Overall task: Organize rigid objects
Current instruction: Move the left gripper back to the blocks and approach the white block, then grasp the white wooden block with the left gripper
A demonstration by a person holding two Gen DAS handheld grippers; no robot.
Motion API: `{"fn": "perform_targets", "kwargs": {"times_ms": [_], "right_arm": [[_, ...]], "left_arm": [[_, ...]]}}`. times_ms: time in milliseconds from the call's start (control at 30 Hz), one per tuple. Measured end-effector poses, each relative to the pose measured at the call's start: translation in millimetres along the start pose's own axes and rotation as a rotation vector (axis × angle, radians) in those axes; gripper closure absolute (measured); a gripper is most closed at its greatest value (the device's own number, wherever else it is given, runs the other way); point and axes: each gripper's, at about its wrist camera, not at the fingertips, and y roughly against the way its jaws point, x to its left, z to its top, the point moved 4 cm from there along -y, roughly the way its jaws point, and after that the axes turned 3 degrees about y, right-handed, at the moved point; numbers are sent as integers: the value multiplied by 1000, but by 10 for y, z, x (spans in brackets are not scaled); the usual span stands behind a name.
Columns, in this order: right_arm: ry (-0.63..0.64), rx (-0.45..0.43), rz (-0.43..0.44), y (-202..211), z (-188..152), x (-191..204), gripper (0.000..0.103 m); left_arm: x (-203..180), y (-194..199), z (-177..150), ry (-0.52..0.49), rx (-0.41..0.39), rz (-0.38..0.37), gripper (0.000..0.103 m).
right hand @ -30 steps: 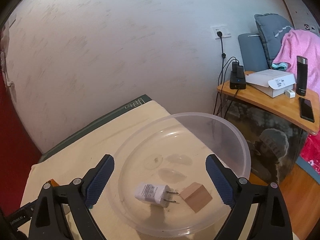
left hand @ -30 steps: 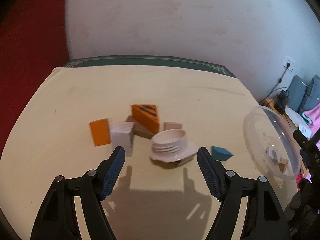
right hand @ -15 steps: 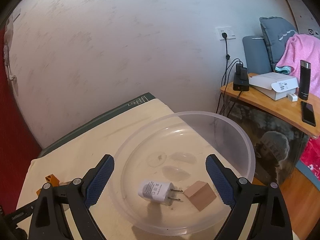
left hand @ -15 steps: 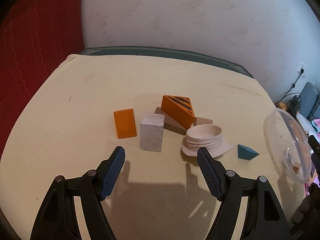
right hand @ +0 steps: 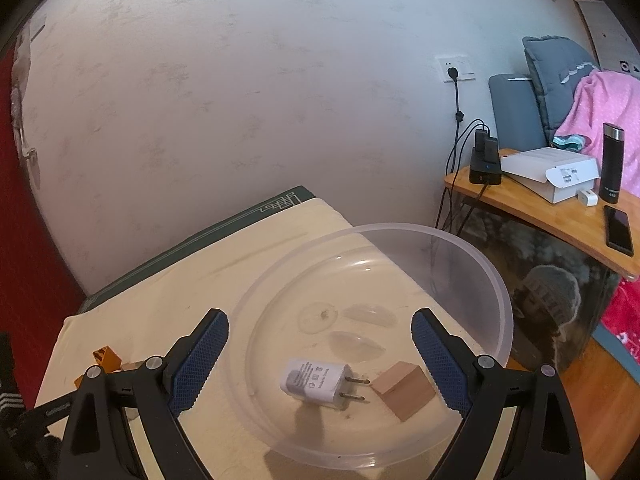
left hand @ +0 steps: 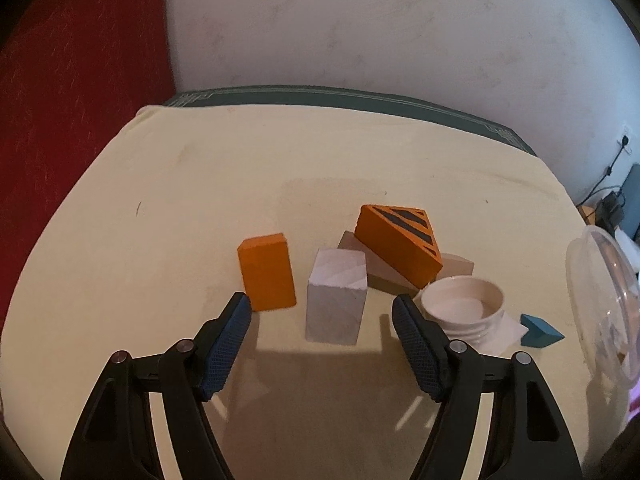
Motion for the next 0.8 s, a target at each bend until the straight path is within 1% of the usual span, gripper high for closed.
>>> {"fn": "perform_targets", "kwargs": {"times_ms": [33, 100, 167, 233, 300, 333, 400, 500, 633, 800], "right_arm": [[2, 0, 1, -1, 1, 4, 8], [5, 0, 2, -6, 0, 16, 8], [8, 0, 4, -9, -1, 19, 8], [9, -2, 5, -6, -2, 19, 8], [11, -3, 7, -6, -3, 21, 8], [12, -4, 8, -3, -4, 24, 8], [16, -7, 11, 3, -8, 36, 8], [29, -11, 13, 4, -11, 63, 8], [50, -16, 9, 4, -31, 101, 8], [76, -12, -1, -17, -61, 148, 8]], "left_arm": [[-20, -14, 4, -13, -2, 1, 35], [-43, -41, 21, -33, -4, 1, 43], [-53, -78, 32, -47, 0, 0, 47], [-46, -114, 39, -42, 13, -12, 49], [-17, -160, 40, -29, 25, -23, 56], [0, -165, 43, -26, 24, -25, 57], [9, -158, 52, -26, 20, -36, 67], [-7, -158, 59, -29, 21, -49, 71], [-2, -109, 37, -39, 13, -57, 71], [23, 33, 11, -42, -17, -51, 73]]}}
